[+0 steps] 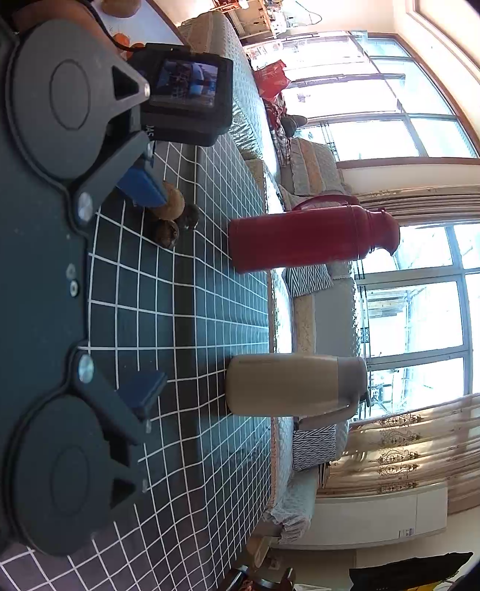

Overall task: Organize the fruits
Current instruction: 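Reach the left gripper to another carrot chunk and close on it, then carry the carrot chunk with the left gripper into the tray and release, then reach the right gripper to the stickered kiwi and close on it, then carry the stickered kiwi with the right gripper into the tray and release, then reach the left gripper to a small kumquat and close on it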

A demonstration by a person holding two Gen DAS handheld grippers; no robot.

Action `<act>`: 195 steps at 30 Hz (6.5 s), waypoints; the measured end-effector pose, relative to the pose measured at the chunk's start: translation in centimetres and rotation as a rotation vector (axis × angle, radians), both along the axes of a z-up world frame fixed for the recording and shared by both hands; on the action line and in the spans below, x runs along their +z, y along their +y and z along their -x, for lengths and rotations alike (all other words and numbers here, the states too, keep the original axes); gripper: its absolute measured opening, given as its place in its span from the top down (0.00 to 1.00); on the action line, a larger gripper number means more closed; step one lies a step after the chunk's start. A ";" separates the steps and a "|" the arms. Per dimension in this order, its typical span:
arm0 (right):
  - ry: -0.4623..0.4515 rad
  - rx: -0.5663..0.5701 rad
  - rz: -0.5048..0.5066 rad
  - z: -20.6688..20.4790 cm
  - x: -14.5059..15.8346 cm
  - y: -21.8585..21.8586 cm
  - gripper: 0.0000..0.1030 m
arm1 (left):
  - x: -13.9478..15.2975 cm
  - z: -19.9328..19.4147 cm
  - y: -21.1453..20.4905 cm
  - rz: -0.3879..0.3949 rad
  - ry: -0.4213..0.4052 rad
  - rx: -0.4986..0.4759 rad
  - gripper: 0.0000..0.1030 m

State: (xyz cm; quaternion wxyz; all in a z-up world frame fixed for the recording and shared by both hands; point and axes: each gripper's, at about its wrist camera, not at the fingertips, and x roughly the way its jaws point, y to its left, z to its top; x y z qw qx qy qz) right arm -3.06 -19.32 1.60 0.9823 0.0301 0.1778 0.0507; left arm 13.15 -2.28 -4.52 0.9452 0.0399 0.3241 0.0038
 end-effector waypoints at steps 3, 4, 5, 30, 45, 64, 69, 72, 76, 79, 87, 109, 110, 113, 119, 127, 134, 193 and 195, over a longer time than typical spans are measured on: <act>-0.001 0.001 0.002 0.0 0.0 -0.1 0.07 | -0.1 0.0 0.3 0.008 -0.001 0.004 0.65; -0.002 0.001 0.002 0.0 0.0 -0.2 0.07 | 0.0 0.0 0.5 0.019 0.003 0.006 0.65; 0.000 0.002 0.000 0.0 0.0 -0.2 0.07 | 0.2 0.2 0.7 0.029 0.002 0.006 0.65; 0.024 0.039 0.020 0.2 -0.8 1.9 0.07 | 4.2 2.4 21.9 -0.050 0.005 0.310 0.65; 0.030 0.046 0.025 -0.2 -0.9 2.3 0.07 | 3.0 2.2 21.2 -0.076 0.036 0.299 0.65; 0.034 0.058 0.034 -0.2 -0.9 2.6 0.07 | 5.3 5.3 19.4 -0.081 -0.072 0.295 0.14; 0.037 0.061 0.036 -0.2 -1.0 2.6 0.07 | 6.4 7.2 17.9 -0.059 -0.106 0.284 0.14; 0.041 0.063 0.041 -0.2 -1.1 2.7 0.07 | 7.0 8.6 17.0 -0.029 -0.119 0.284 0.14; 0.051 0.068 0.047 -0.3 -1.3 3.0 0.03 | 7.4 10.7 16.1 0.015 -0.132 0.298 0.14; 0.055 0.078 0.057 -0.5 -1.6 3.5 0.00 | 7.4 11.5 15.6 0.019 -0.136 0.296 0.01; 0.089 0.119 0.096 -3.7 -2.8 6.2 0.01 | 7.2 10.4 15.2 -0.047 -0.154 0.276 0.00; 0.150 0.158 0.215 -14.2 -4.6 13.6 0.11 | 6.5 8.2 18.4 0.012 -0.139 0.337 0.00; 0.160 0.152 0.219 -14.6 -4.8 13.6 0.12 | 6.5 8.1 18.6 0.015 -0.138 0.342 0.00; 0.178 0.140 0.226 -15.6 -5.4 13.8 0.13 | 6.2 7.9 19.1 0.022 -0.132 0.354 0.00; 0.216 0.130 0.247 -16.6 -6.5 14.1 0.24 | 5.9 7.5 19.6 0.027 -0.125 0.365 0.00; 0.231 0.108 0.247 -17.3 -6.8 13.8 0.37 | 5.8 7.5 20.2 0.029 -0.122 0.377 0.00; 0.223 0.126 0.229 -16.1 -6.0 13.7 0.45 | 5.9 7.6 20.4 0.025 -0.123 0.379 0.00; 0.054 0.135 -0.005 2.4 -0.7 4.9 0.07 | 7.1 9.8 16.7 -0.014 -0.108 0.280 0.00; 0.044 0.133 0.016 2.1 -0.7 5.0 0.07 | 7.2 9.8 16.2 -0.007 -0.115 0.274 0.00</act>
